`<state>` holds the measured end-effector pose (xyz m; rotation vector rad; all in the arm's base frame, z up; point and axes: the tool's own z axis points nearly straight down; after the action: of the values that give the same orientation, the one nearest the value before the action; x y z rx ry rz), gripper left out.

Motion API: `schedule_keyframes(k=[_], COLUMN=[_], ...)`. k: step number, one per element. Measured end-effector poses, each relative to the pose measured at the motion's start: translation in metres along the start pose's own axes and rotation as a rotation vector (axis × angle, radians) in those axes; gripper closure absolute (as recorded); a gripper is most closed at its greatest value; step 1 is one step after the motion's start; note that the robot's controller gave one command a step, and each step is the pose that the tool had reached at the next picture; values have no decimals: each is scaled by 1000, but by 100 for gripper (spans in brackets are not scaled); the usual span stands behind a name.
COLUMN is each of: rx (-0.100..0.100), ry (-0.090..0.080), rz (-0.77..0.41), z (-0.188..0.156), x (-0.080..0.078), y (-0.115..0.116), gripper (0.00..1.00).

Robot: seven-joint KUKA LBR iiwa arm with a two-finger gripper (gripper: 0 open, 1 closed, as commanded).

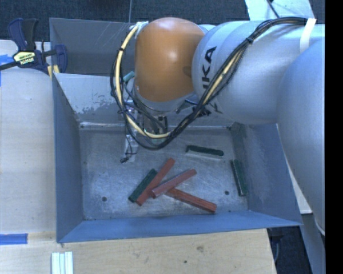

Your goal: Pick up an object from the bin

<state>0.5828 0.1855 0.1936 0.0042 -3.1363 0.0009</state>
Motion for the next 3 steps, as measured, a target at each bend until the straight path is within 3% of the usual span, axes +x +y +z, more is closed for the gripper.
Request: schedule_keyframes(k=[1,2,3], rx=[-1,1,1], ry=[-1,-6,-8], rz=[12,49,-67], z=[126,121,124], x=[39,72,85], y=[-72,-132,-202], gripper=[0,0,0])
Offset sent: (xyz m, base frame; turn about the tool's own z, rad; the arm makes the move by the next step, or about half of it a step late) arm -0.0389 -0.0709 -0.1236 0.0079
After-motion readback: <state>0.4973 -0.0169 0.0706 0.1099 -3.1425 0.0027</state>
